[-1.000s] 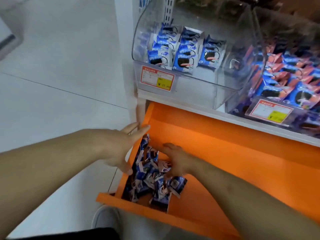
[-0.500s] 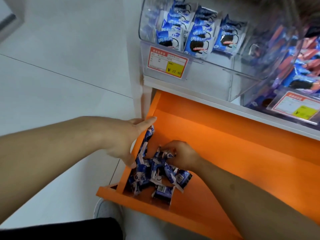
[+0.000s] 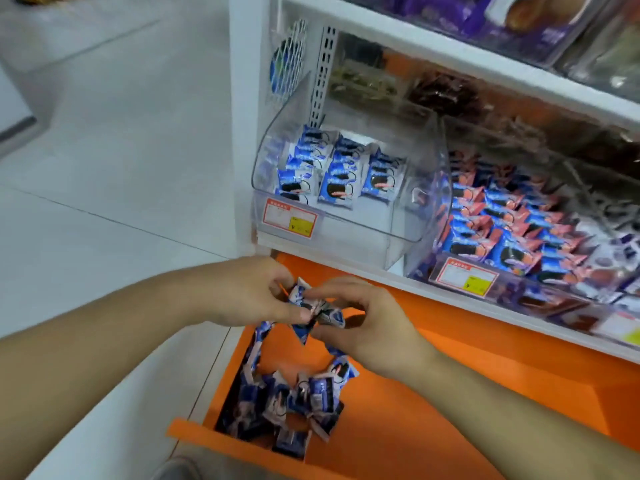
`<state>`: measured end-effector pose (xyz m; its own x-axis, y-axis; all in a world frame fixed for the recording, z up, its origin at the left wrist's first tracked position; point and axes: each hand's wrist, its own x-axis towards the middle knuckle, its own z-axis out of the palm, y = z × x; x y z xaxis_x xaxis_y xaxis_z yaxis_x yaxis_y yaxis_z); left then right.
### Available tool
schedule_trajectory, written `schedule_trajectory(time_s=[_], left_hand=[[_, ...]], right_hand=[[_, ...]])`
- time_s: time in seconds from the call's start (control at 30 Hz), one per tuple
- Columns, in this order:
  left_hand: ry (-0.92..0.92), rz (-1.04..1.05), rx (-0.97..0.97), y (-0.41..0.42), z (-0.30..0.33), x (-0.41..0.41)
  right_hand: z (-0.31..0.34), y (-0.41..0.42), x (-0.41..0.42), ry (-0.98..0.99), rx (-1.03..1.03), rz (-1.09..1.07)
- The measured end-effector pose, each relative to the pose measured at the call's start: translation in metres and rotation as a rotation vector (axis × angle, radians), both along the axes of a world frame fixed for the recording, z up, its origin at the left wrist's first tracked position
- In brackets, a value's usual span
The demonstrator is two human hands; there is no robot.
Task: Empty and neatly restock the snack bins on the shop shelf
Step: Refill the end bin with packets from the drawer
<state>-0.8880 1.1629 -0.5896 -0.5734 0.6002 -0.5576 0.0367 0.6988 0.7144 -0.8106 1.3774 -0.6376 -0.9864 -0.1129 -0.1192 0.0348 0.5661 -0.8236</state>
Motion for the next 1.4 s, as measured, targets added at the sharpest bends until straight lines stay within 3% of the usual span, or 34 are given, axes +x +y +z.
schedule_trajectory(time_s=[0.1, 0.23, 0.33, 0.47, 0.53, 0.63, 0.73, 0.83, 1.03, 1.23, 1.4], left_hand=[[-0.124, 0.167, 0.242, 0.004, 0.019, 0.006], [-0.076, 0.344, 0.382, 0.014, 0.044, 0.018], [-0.081, 0.467, 0.460, 0.023, 0.051, 0.031], [-0.358, 0.572, 0.681, 0.043, 0.061, 0.051], [-0.371, 0.560, 0.734, 0.048, 0.062, 0.054], [-0.297, 0.498, 0.729, 0.051, 0.060, 0.055], [-0.270, 0.557, 0.700, 0.052, 0.052, 0.048], [-0.279, 0.604, 0.700, 0.053, 0.050, 0.040], [-0.265, 0.698, 0.752, 0.054, 0.045, 0.034], [-0.118, 0.557, 0.588, 0.049, 0.043, 0.030], [0.040, 0.454, 0.494, 0.031, 0.038, 0.013]], right_hand=[[0.048, 0.002, 0.009, 0.001, -0.103, -0.046], [0.088, 0.011, 0.031, 0.021, -0.163, -0.232], [0.103, 0.016, 0.039, 0.132, -0.088, -0.291], [0.111, 0.013, 0.034, 0.376, 0.115, -0.210], [0.109, 0.012, 0.032, 0.450, 0.159, -0.172], [0.104, 0.015, 0.033, 0.449, 0.201, -0.095], [0.111, 0.022, 0.036, 0.325, 0.174, -0.014], [0.117, 0.032, 0.035, 0.237, 0.117, -0.087], [0.115, 0.034, 0.023, -0.121, -0.381, -0.360], [0.110, 0.020, 0.015, -0.002, -0.673, -0.481], [0.107, -0.001, 0.008, 0.057, -0.533, -0.406]])
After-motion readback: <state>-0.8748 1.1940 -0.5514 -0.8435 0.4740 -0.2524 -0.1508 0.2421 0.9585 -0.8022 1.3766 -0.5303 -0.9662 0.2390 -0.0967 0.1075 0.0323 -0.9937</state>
